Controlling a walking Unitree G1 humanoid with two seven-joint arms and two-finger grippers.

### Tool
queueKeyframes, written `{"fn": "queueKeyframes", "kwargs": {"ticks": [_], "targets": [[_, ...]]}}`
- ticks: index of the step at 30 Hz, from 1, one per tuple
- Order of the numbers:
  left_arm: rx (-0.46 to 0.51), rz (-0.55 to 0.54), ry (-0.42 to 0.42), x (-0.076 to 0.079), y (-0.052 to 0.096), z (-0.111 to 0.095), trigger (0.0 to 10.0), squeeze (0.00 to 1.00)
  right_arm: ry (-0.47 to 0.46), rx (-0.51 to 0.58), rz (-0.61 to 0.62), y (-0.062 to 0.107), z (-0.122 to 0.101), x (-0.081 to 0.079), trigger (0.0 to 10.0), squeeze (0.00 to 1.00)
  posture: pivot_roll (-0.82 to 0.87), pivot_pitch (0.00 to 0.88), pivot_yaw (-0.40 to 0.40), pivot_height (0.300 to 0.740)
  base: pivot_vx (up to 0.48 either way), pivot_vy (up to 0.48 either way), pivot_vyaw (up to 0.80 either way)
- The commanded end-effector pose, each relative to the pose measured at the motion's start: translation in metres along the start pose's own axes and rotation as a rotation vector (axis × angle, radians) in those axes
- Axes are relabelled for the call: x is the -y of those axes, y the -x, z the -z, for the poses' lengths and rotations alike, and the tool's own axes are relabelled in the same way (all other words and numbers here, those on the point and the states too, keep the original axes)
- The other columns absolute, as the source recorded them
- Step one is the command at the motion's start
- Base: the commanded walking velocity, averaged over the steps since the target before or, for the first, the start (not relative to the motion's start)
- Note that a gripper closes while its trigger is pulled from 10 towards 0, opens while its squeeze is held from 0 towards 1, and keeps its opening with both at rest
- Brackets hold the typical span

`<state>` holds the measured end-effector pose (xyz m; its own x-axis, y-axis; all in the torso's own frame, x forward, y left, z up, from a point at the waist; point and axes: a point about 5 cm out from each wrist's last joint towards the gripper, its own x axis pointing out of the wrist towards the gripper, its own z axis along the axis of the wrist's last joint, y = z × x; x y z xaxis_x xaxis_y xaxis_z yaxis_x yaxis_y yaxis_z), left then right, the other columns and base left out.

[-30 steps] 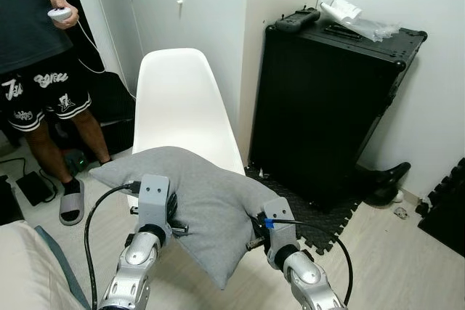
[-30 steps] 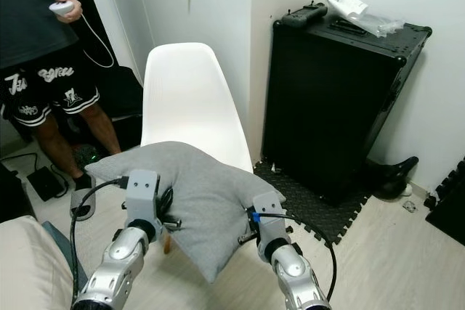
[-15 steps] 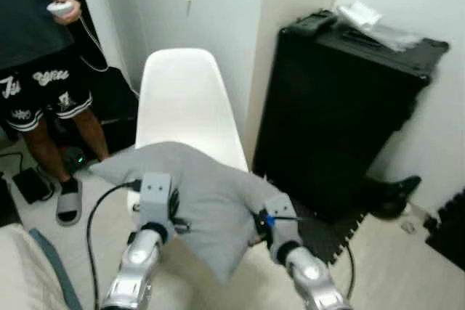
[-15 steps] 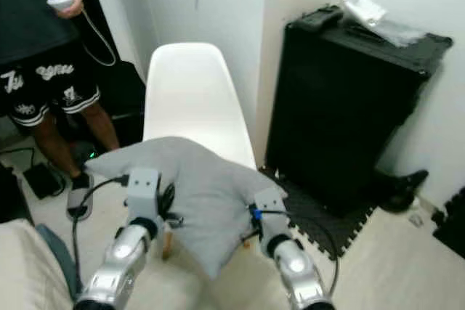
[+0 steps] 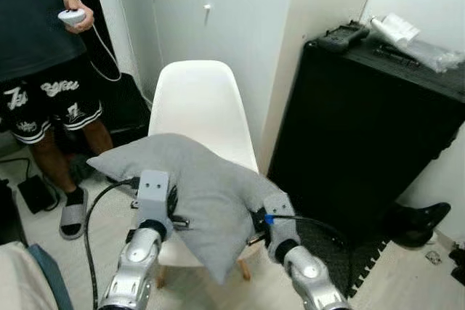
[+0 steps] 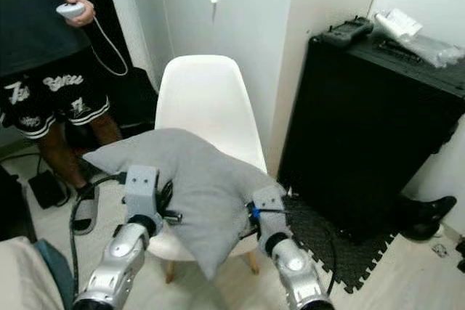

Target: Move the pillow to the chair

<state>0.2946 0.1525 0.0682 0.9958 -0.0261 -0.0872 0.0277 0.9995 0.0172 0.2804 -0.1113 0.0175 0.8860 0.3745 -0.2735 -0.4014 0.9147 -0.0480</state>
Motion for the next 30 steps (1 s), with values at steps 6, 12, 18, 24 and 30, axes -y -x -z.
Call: {"fn": "queueKeyframes", "kwargs": {"ticks": [6, 12, 18, 24, 30], "targets": [[0.039, -0.004, -0.004, 0.0005, -0.0016, -0.0069, 10.0, 0.00, 0.006, -0.017, 0.042, 0.0038, 0.0044, 0.0110, 10.0, 0.00, 0.07, 0.077, 0.007, 0.710, 0.303, 0.000, 0.00], [0.039, -0.008, -0.004, -0.0010, -0.0005, -0.0064, 10.0, 0.00, 0.006, -0.015, 0.042, 0.0037, 0.0043, 0.0111, 10.0, 0.00, 0.07, 0.073, 0.005, 0.710, 0.299, 0.000, 0.00], [0.040, -0.012, -0.003, -0.0021, -0.0008, -0.0067, 10.0, 0.00, 0.011, -0.014, 0.041, 0.0034, 0.0037, 0.0117, 10.0, 0.00, 0.07, 0.071, 0.005, 0.710, 0.299, 0.000, 0.00], [0.039, -0.010, -0.002, -0.0015, -0.0010, -0.0065, 10.0, 0.00, 0.010, -0.012, 0.043, 0.0036, 0.0035, 0.0121, 10.0, 0.00, 0.07, 0.070, 0.008, 0.710, 0.299, 0.000, 0.00], [0.029, -0.004, 0.009, -0.0005, -0.0011, -0.0055, 10.0, 0.00, 0.009, -0.013, 0.043, 0.0039, 0.0042, 0.0121, 10.0, 0.00, 0.07, 0.072, 0.008, 0.710, 0.191, 0.000, 0.00]]}}
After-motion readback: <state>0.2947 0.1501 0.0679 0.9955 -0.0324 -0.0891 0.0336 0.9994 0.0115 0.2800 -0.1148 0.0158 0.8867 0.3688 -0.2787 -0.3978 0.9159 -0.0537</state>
